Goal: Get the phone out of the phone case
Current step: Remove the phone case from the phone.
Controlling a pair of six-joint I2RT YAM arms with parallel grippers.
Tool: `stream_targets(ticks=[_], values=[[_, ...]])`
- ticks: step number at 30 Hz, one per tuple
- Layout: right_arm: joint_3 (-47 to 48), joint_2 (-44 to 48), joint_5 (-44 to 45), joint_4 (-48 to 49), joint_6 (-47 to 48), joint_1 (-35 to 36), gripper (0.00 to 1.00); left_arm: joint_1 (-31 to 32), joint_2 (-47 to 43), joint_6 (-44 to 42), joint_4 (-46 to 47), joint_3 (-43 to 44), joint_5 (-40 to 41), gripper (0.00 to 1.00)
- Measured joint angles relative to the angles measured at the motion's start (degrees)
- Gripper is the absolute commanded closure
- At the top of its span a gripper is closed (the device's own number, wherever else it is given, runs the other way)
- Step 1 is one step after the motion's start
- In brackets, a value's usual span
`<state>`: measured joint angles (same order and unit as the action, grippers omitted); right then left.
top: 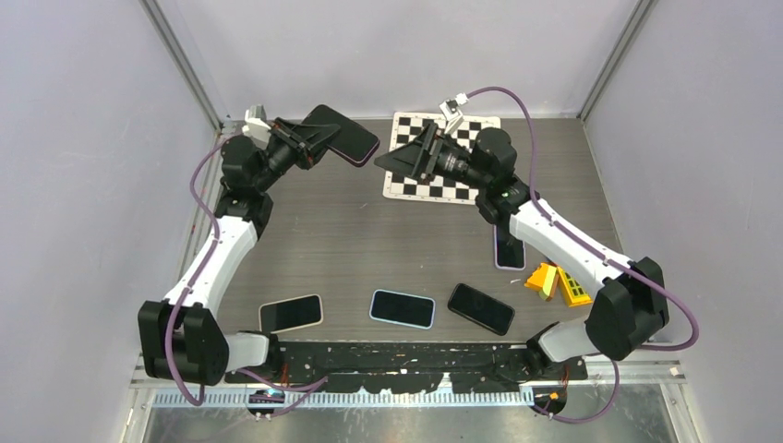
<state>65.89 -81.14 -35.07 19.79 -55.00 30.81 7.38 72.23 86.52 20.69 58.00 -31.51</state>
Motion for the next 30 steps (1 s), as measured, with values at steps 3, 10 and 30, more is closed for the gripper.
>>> stream_targets(ticks=[3,10,30], values=[[1.3,-0.3,3.0,-0.2,-1.9,2.7,0.28,0.0,0.6,3.3,0.7,-1.2,1.4,1.00],[1.2,-0.3,12.4,-0.2,-5.7,6.3,0.29,0.0,1.9,9.2,1.7,-4.4,4.9,1.00],[3.9,-5.9,16.5,-1.0,-5.4,7.8,0.71,0.1,1.9,17.7,1.4,-5.9,8.6,1.00]])
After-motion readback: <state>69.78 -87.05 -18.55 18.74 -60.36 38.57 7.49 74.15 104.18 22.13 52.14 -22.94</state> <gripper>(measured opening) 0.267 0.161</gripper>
